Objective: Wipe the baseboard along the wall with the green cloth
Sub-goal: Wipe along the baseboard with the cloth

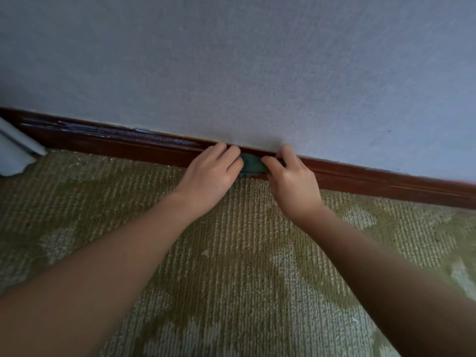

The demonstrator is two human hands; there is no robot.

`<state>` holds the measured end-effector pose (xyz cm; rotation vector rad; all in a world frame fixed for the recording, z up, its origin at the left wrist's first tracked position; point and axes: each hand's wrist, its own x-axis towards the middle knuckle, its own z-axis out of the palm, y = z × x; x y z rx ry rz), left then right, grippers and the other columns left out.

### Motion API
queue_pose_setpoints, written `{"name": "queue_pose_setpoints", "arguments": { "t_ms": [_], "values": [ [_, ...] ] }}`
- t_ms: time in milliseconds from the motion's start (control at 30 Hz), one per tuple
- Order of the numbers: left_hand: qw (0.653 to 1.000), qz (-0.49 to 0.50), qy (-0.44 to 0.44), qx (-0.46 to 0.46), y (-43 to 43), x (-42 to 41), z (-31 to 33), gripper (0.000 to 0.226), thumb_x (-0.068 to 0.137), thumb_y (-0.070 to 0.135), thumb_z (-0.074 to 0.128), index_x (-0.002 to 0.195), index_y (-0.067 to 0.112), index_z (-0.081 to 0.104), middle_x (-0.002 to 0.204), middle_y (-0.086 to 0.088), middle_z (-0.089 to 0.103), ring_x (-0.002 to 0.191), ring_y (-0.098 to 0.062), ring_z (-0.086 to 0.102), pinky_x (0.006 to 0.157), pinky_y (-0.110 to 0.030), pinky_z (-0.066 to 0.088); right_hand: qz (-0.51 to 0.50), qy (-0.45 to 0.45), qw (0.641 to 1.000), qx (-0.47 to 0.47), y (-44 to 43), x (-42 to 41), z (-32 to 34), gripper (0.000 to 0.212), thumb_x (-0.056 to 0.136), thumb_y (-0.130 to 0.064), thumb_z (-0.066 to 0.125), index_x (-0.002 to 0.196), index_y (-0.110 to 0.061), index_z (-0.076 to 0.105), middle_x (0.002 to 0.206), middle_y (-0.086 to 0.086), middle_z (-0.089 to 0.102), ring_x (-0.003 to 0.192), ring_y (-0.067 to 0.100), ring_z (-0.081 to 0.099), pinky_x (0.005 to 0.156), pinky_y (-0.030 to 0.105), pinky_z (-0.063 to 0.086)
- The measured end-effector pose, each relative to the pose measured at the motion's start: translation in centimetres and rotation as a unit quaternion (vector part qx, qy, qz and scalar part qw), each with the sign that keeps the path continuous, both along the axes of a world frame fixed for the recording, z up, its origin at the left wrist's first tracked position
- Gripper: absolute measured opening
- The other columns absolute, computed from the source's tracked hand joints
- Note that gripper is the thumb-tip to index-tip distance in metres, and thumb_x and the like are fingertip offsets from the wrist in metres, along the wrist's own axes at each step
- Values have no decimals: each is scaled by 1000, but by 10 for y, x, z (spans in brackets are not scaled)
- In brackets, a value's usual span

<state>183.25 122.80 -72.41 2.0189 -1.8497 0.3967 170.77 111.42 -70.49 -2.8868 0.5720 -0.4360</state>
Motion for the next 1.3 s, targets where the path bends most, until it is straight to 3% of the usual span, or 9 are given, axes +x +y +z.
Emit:
{"name": "queue_pose_setpoints", "arguments": {
  "t_ms": [267,467,633,767,867,1033,1167,1300],
  "values": [
    [1000,-16,-20,9,1,4,2,24,77,-8,42,79,-9,66,79,-22,63,69,-31,61,56,-33,50,-15,-51,998,33,3,1,-8,25,66,18,67,89,9,66,80,27,55,61,37,56,41,39,49],
    [999,-25,-24,12,5,10,3,12,67,-14,62,78,-9,66,78,-23,63,68,-31,61,53,-32,48,-45,-75,993,73,8,8,-11,24,71,14,65,94,7,66,87,26,55,68,39,57,53,46,53],
    [999,5,-37,24,20,20,1,26,77,-8,39,76,-8,64,83,-24,64,65,-33,59,51,-35,44,-19,-72,993,89,24,13,-13,29,71,16,65,97,6,65,89,24,55,67,36,56,49,41,51],
    [995,2,-97,12,31,33,2,29,81,-8,39,76,-5,67,82,-21,65,64,-30,58,54,-34,40,-37,-79,991,97,36,29,-17,25,69,17,63,91,6,65,88,25,55,66,37,56,49,37,47],
    [998,25,-58,-31,29,32,3,25,83,-7,42,80,-8,67,83,-22,65,73,-31,51,56,-36,45,-43,-118,986,108,36,29,-17,26,69,17,63,93,6,65,87,25,55,68,36,57,52,37,49],
    [998,12,-48,-29,26,32,5,26,84,-7,41,82,-11,67,83,-24,65,64,-33,60,56,-36,47,-41,-104,990,86,34,32,-13,27,69,19,62,94,9,65,87,28,56,70,39,57,51,43,52],
    [998,-4,-66,-7,37,43,5,28,82,-7,39,83,-11,66,84,-25,65,66,-35,61,56,-36,48,-25,-104,991,84,41,42,-11,26,67,20,62,90,9,65,86,28,56,70,39,57,49,39,50],
    [998,41,-40,-7,37,35,2,26,76,-8,42,88,-12,65,88,-26,64,71,-38,61,58,-39,49,-2,-54,997,49,40,40,-8,30,64,19,67,92,8,64,86,27,56,73,39,57,44,33,46]
  ]
}}
